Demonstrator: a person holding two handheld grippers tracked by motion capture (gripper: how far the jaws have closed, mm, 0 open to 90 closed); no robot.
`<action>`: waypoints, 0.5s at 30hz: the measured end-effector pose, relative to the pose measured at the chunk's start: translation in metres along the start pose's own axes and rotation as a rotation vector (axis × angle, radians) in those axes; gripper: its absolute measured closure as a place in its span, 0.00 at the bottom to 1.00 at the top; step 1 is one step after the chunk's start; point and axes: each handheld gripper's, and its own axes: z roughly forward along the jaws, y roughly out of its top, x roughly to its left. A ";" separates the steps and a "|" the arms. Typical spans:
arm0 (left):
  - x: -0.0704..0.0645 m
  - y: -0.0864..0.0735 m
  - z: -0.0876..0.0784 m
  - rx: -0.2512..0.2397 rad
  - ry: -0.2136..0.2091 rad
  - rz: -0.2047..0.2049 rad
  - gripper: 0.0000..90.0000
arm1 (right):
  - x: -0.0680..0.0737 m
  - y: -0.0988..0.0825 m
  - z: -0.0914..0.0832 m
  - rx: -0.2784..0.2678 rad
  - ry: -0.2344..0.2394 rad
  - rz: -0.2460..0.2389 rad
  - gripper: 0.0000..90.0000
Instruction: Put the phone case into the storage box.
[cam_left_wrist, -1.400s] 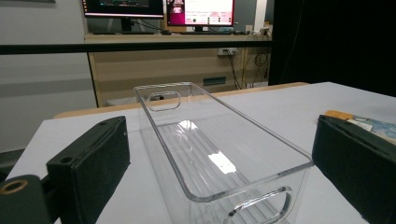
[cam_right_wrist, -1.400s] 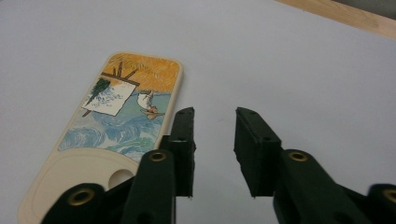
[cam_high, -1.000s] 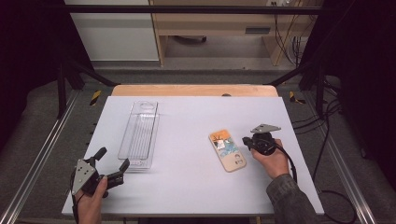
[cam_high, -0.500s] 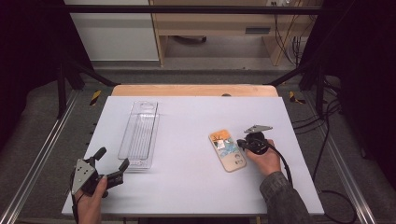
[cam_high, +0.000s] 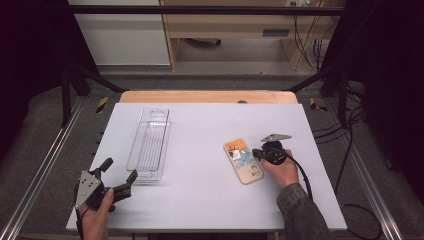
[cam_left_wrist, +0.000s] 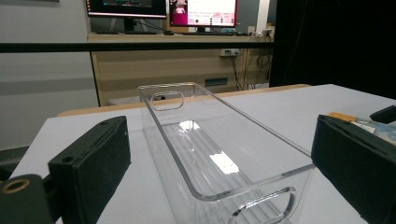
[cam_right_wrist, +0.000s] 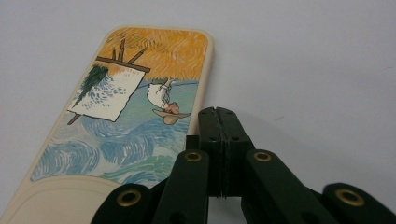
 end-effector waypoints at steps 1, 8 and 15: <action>0.000 0.000 0.000 0.000 0.001 -0.001 0.05 | -0.001 0.000 0.001 -0.003 0.001 0.000 1.00; 0.001 0.000 0.000 0.000 0.001 -0.003 0.05 | 0.000 0.000 0.003 -0.017 0.011 0.010 0.99; 0.000 -0.001 0.001 0.001 -0.002 -0.004 0.05 | 0.011 0.002 0.007 -0.020 0.034 -0.013 1.00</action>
